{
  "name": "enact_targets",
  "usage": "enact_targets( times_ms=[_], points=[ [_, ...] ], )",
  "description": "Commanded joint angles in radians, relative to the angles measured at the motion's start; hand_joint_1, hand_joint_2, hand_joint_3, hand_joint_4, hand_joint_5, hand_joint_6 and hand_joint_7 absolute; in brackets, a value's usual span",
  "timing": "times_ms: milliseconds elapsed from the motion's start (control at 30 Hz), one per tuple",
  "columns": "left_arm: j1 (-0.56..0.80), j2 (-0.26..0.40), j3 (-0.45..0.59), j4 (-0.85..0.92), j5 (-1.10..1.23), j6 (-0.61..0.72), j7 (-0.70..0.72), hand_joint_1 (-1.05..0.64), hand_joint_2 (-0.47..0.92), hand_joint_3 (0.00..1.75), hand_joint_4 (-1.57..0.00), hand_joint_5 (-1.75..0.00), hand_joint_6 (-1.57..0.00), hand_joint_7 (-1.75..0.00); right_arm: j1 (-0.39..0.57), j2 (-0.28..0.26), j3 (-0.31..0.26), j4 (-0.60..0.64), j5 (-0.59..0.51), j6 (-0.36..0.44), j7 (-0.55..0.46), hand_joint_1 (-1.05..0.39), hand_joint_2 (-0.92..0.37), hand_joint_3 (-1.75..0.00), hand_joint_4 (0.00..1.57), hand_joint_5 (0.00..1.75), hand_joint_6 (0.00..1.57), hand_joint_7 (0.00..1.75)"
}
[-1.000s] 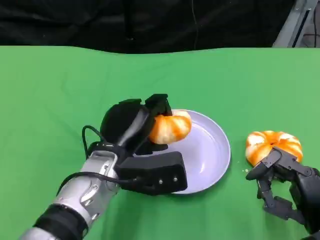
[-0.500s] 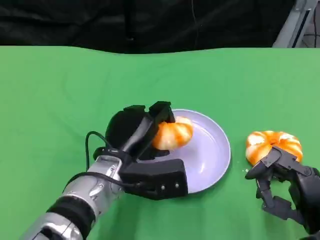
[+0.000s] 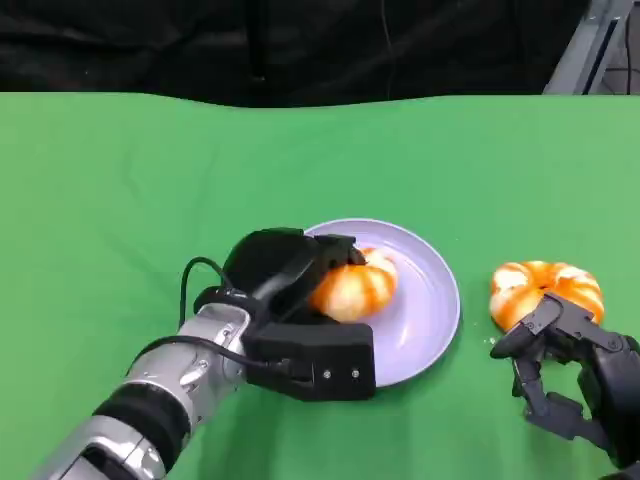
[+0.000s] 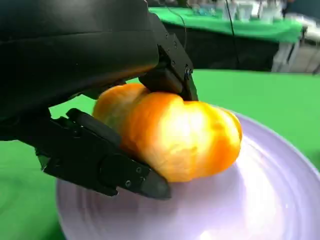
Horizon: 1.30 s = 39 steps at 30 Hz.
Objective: Grasp the bread from the table and place it into the plate.
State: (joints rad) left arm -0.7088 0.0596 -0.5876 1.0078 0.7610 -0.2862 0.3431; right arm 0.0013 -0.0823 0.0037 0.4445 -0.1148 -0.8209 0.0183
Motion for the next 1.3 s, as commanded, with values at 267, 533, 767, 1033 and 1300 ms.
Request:
enact_targets(
  times_ms=[267,533,767,1033,1300],
  points=[
    [0.025,0.069,-0.002,-0.093,-0.024,-0.015,-0.173,-1.02,0.92,0.88,-0.07,0.00,-0.33,0.00,0.010,-0.009,-0.006,-0.024,0.010,0.026,0.000,-0.17,-0.69,-0.90,0.75,1.75,0.70,1.52],
    [0.059,0.088,0.022,-0.161,-0.044,-0.026,-0.183,-1.05,0.92,0.92,-0.04,0.00,-0.27,0.00,0.011,-0.011,-0.006,-0.023,0.005,0.021,-0.003,-0.18,-0.69,-0.89,0.75,1.75,0.70,1.52],
    [0.098,0.103,0.061,-0.258,-0.101,-0.012,-0.248,-1.05,0.92,0.81,-0.03,0.00,-0.24,0.00,0.011,-0.010,-0.006,-0.024,0.013,0.025,0.003,-0.18,-0.70,-0.89,0.76,1.75,0.70,1.53],
    [0.201,0.158,0.166,-0.503,-0.272,0.003,-0.452,-1.05,0.92,0.63,-0.01,0.00,-0.22,0.00,0.001,-0.019,-0.009,-0.003,0.017,0.007,0.007,-0.18,-0.69,-0.90,0.76,1.75,0.69,1.53],
    [0.230,0.172,0.185,-0.581,-0.290,0.036,-0.510,-1.05,0.92,0.61,0.00,0.00,-0.20,0.00,-0.001,-0.019,-0.009,0.003,0.016,0.000,0.005,-0.17,-0.68,-0.90,0.76,1.75,0.70,1.53]
  ],
)
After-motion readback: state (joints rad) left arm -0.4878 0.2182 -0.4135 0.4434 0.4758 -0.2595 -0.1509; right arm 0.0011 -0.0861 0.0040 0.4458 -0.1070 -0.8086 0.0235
